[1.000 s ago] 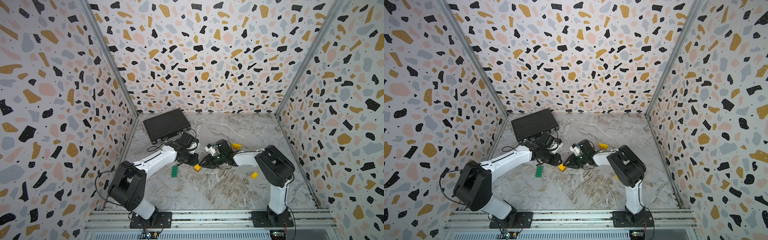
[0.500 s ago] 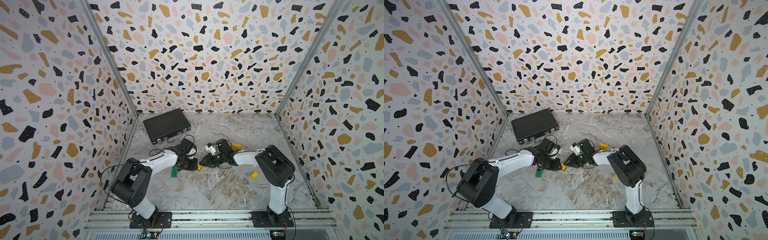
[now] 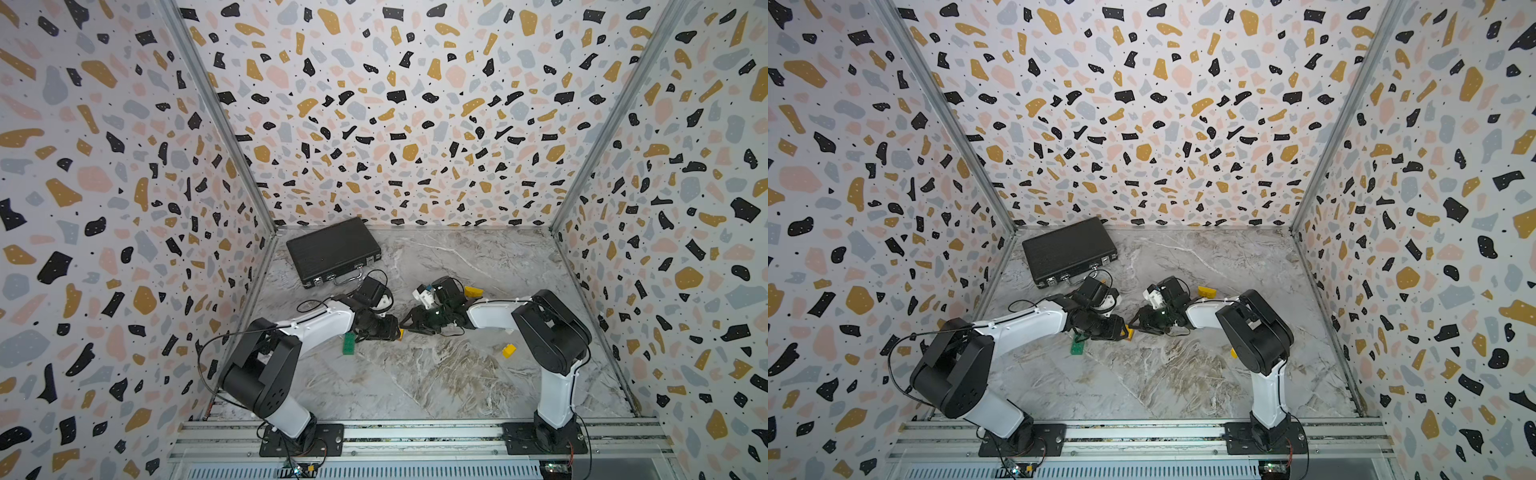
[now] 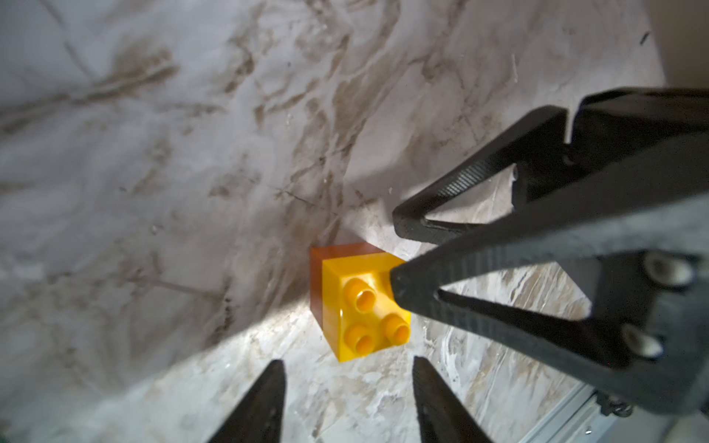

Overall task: Assemble an ice cream with lego
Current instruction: Assemble the lego brick with the lego brick.

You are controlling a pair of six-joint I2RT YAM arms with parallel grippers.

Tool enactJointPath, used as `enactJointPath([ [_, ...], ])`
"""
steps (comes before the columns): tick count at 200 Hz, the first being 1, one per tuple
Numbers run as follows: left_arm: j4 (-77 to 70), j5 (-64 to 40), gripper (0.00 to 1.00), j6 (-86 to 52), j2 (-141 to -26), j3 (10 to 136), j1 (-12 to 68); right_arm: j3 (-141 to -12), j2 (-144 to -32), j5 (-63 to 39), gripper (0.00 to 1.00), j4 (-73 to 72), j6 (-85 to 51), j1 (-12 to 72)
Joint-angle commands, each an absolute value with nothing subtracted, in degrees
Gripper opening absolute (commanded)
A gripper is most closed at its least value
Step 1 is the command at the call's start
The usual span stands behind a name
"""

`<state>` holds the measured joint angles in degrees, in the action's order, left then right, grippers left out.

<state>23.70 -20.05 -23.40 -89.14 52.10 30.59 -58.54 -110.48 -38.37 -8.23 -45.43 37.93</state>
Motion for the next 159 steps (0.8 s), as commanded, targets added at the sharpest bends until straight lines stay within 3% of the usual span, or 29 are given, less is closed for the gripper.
enactJointPath([
  [1,24.4,-19.7,0.68,-23.8,-85.5,53.9,30.8,-57.2,-108.0,-35.1,0.54,-4.0,-45.7,38.0],
  [37,27.9,-20.5,0.79,-22.2,-82.1,57.3,30.8,-55.3,-104.4,-32.0,0.59,-5.3,-47.0,38.0],
  [44,29.6,-21.1,0.93,-21.3,-80.7,58.0,30.9,-54.2,-102.6,-30.8,0.60,-5.8,-47.6,38.0],
  [70,39.4,-19.2,1.00,-14.7,-74.3,61.2,31.0,-52.4,-93.9,-24.0,0.65,-1.8,-46.4,37.9],
  [95,45.9,-12.3,0.99,-10.6,-69.3,60.7,31.2,-53.5,-84.0,-11.2,0.72,13.4,-42.7,37.5],
  [126,41.6,-6.9,0.99,-11.1,-63.9,53.0,31.6,-51.8,-73.6,8.2,0.72,34.0,-43.5,35.1],
  [159,41.5,-7.9,1.00,-11.2,-64.3,51.4,33.4,-47.8,-67.4,14.3,0.76,46.8,-47.3,30.7],
])
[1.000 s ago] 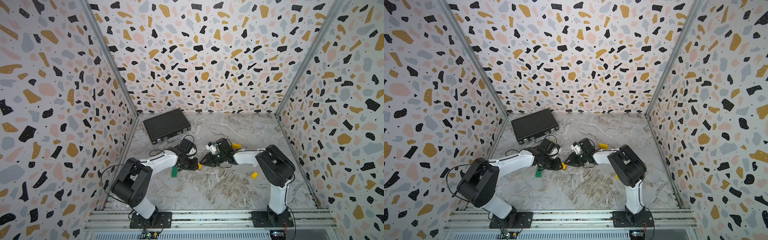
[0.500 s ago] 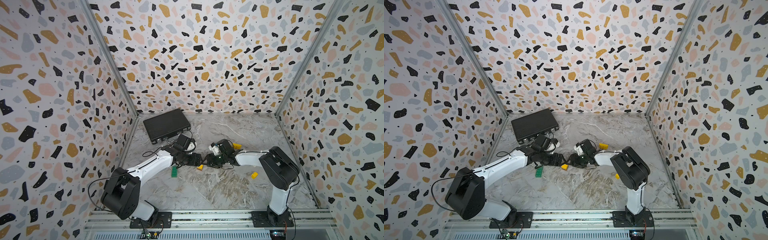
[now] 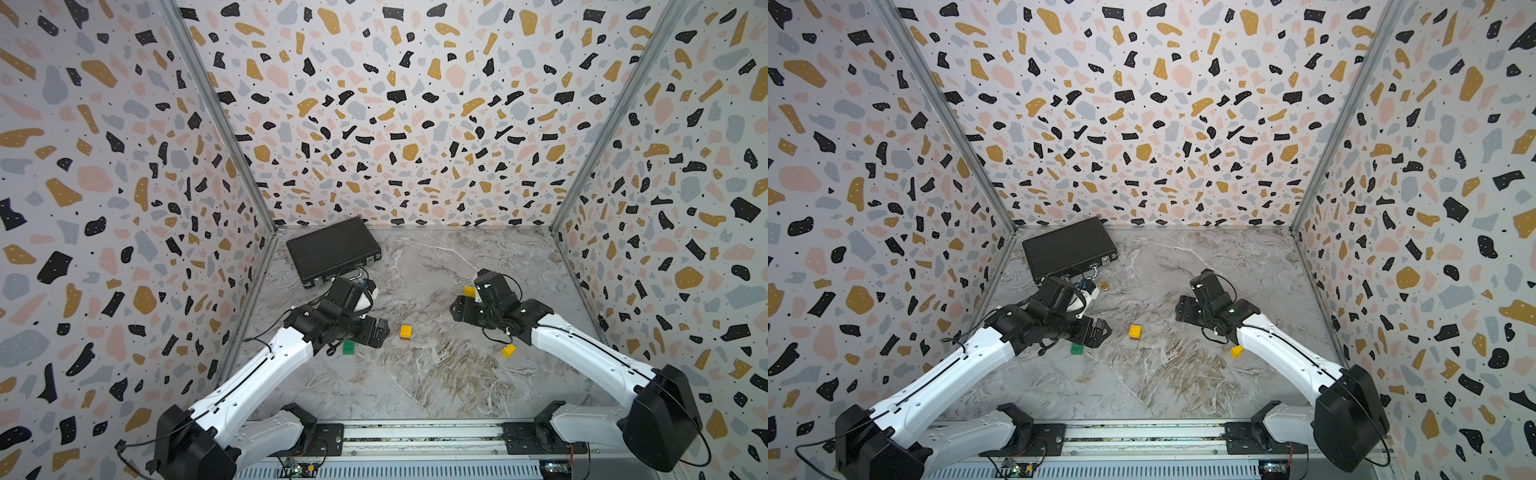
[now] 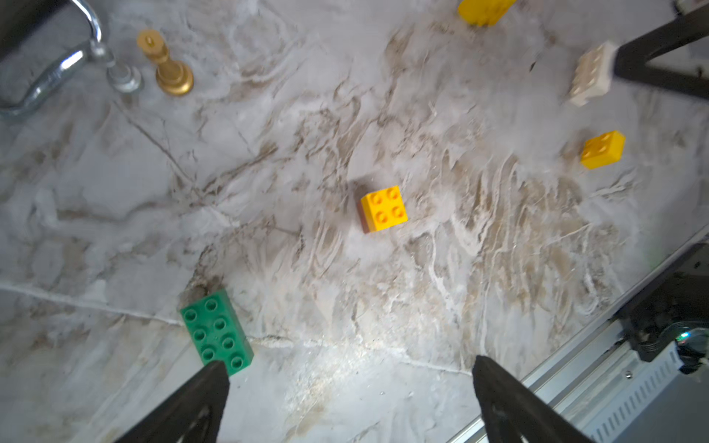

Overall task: Assemble an ice cream with lego
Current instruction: Assemble the lego brick with the lego brick, then pick up the lego brick from the center of the board.

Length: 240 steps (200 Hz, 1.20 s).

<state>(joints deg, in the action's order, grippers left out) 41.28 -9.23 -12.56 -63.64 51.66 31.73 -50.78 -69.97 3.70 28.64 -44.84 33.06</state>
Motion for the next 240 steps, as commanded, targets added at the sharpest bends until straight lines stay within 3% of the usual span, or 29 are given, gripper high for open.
enactJointPath([
  [1,41.5,-7.9,0.99,-11.2,-64.3,51.4,33.5,-47.7,-67.3,14.4,0.76,47.1,-47.5,30.6],
  [18,41.6,-9.9,0.99,-11.1,-65.0,51.4,35.0,-45.5,-66.5,15.1,0.85,49.4,-50.3,29.4],
  [78,42.5,-11.8,1.00,-10.7,-65.1,51.3,39.4,-46.5,-73.6,16.0,0.77,51.1,-56.2,26.3],
  [188,42.4,-12.7,0.99,-10.5,-62.7,50.8,41.5,-44.4,-81.1,9.7,0.51,41.9,-58.0,20.9],
  [240,42.1,-12.9,1.00,-10.5,-62.8,50.5,41.6,-42.1,-81.5,5.4,0.23,37.3,-56.2,18.9],
])
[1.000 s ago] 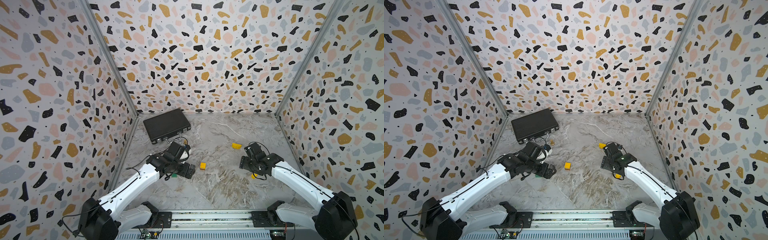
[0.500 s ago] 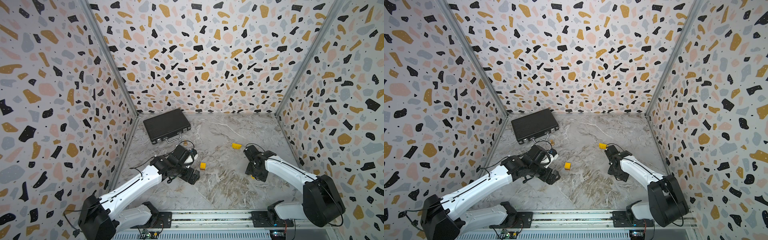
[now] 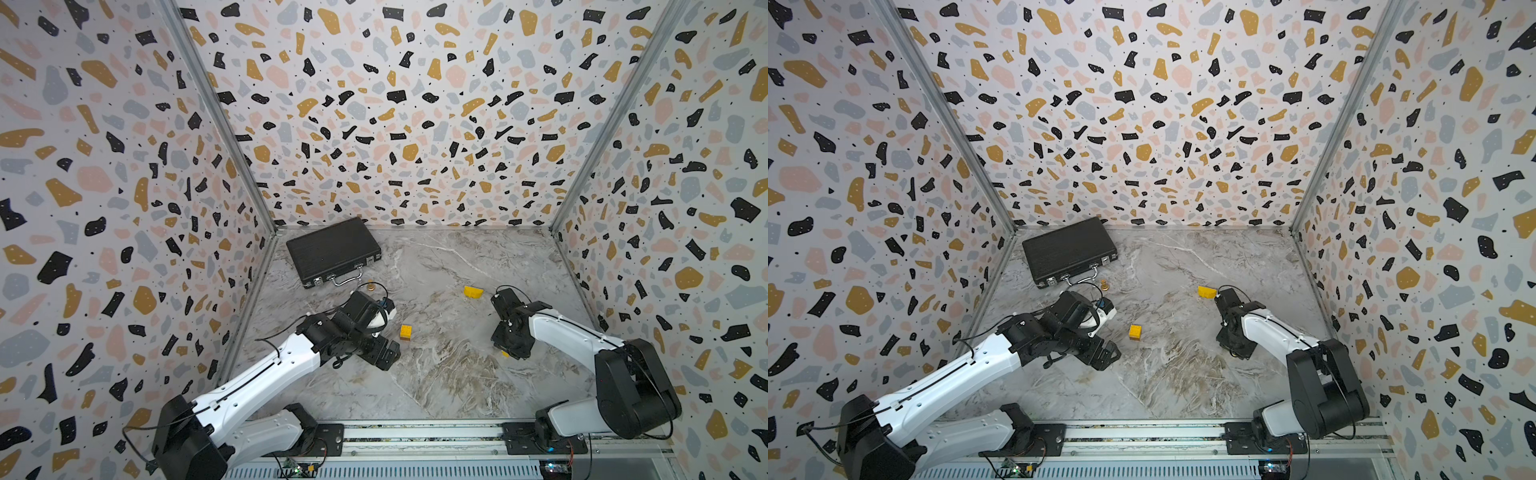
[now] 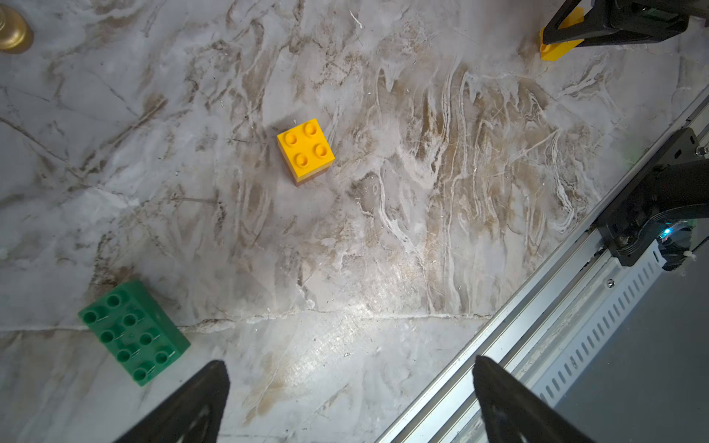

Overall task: Assemble an ice cream with lego
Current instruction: Pick up the lego brick from the center of the board.

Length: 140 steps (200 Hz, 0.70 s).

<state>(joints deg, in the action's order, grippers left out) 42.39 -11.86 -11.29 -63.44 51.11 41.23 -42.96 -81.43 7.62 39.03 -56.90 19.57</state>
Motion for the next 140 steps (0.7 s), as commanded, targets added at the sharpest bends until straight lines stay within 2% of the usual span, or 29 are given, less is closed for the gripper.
enactJointPath([
  [1,42.1,-12.9,1.00,-10.5,-62.8,50.5,41.6,-42.1,-81.5,5.3,0.22,37.2,-56.2,18.8],
  [27,41.8,-13.1,0.99,-10.3,-62.9,50.4,41.5,-41.9,-81.7,3.4,0.00,36.1,-54.2,18.2],
  [62,41.4,-12.1,1.00,-9.8,-62.3,50.3,41.5,-40.2,-74.3,0.3,0.00,31.0,-49.2,18.3],
  [79,40.7,-12.2,0.99,-9.3,-61.6,50.2,41.5,-39.7,-71.7,-8.5,0.00,24.2,-45.4,18.4],
  [117,37.0,-14.8,1.00,-6.8,-58.5,49.2,41.4,-40.5,-75.3,-40.5,0.00,-2.9,-48.6,19.8],
  [140,34.4,-15.4,1.00,-3.2,-57.7,48.2,41.5,-44.1,-80.2,-50.7,0.00,-14.3,-52.8,22.2],
])
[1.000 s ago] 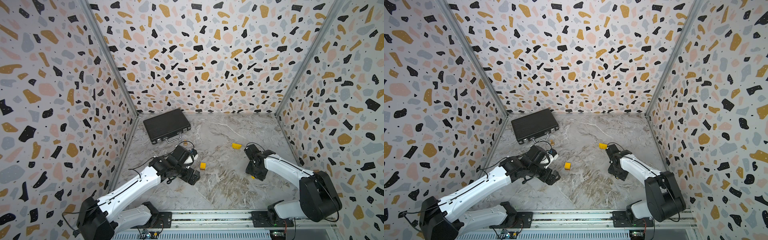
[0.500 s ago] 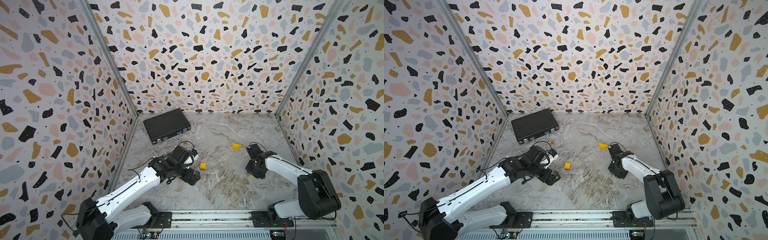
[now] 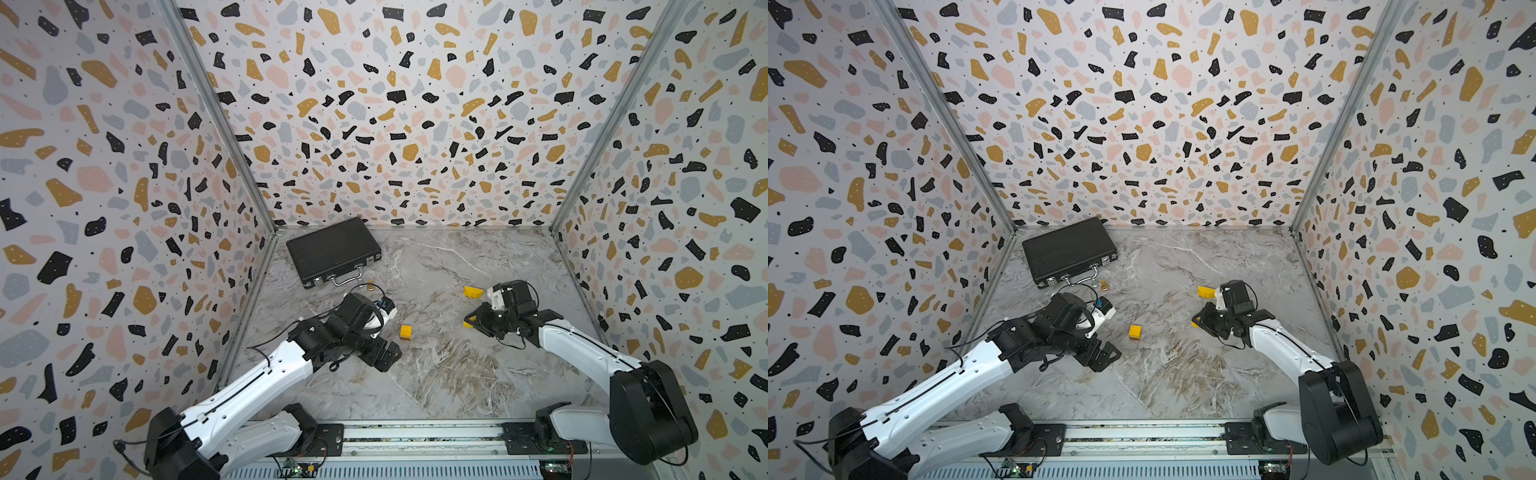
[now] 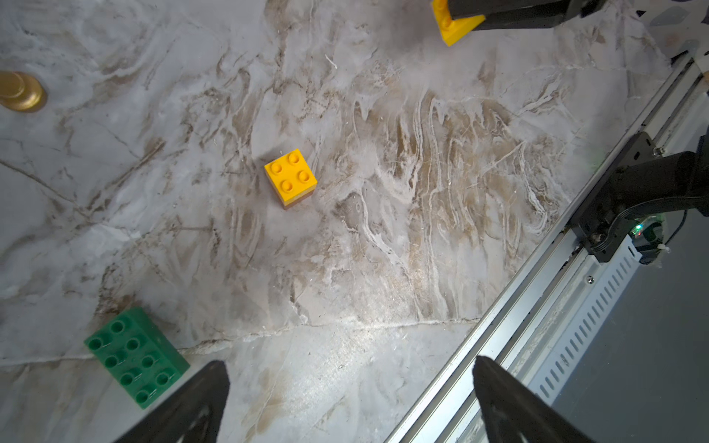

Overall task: Assemble an ice cream with lego
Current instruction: Pick up the lego brick from the center of the board.

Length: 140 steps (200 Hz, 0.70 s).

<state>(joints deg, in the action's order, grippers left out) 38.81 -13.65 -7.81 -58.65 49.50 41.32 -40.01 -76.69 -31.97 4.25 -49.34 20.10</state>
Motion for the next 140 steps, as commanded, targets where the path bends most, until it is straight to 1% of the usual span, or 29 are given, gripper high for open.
enactJointPath([
  [1,34.4,-15.3,0.99,-3.0,-57.7,48.2,41.5,-44.3,-80.4,-51.1,0.00,-14.6,-52.9,22.4],
  [28,34.5,-14.7,0.99,1.2,-60.6,51.5,41.5,-46.4,-84.4,-58.2,0.00,-23.1,-58.2,24.0],
  [49,35.0,-14.8,0.99,5.2,-66.5,56.6,41.5,-43.8,-84.5,-60.0,0.00,-31.9,-63.4,24.4],
  [66,35.1,-16.0,1.00,9.4,-72.3,61.1,41.5,-42.7,-84.7,-61.1,0.00,-34.2,-65.2,24.6],
  [76,35.2,-17.2,0.96,11.2,-75.4,64.0,41.5,-42.5,-85.1,-61.8,0.00,-34.0,-65.5,24.5],
  [95,34.4,-18.8,0.94,15.2,-79.4,67.3,41.5,-42.4,-85.3,-62.8,0.00,-33.1,-65.0,24.5],
  [112,35.0,-18.4,0.91,18.3,-82.4,69.7,41.4,-42.8,-85.1,-63.4,0.00,-30.6,-63.8,24.5],
  [128,35.8,-19.0,0.87,20.3,-84.5,71.8,41.4,-44.0,-84.7,-62.9,0.00,-24.4,-60.0,24.5],
  [140,35.2,-18.8,0.87,21.3,-85.2,72.3,41.3,-45.4,-84.1,-62.0,0.00,-17.9,-55.9,24.5],
])
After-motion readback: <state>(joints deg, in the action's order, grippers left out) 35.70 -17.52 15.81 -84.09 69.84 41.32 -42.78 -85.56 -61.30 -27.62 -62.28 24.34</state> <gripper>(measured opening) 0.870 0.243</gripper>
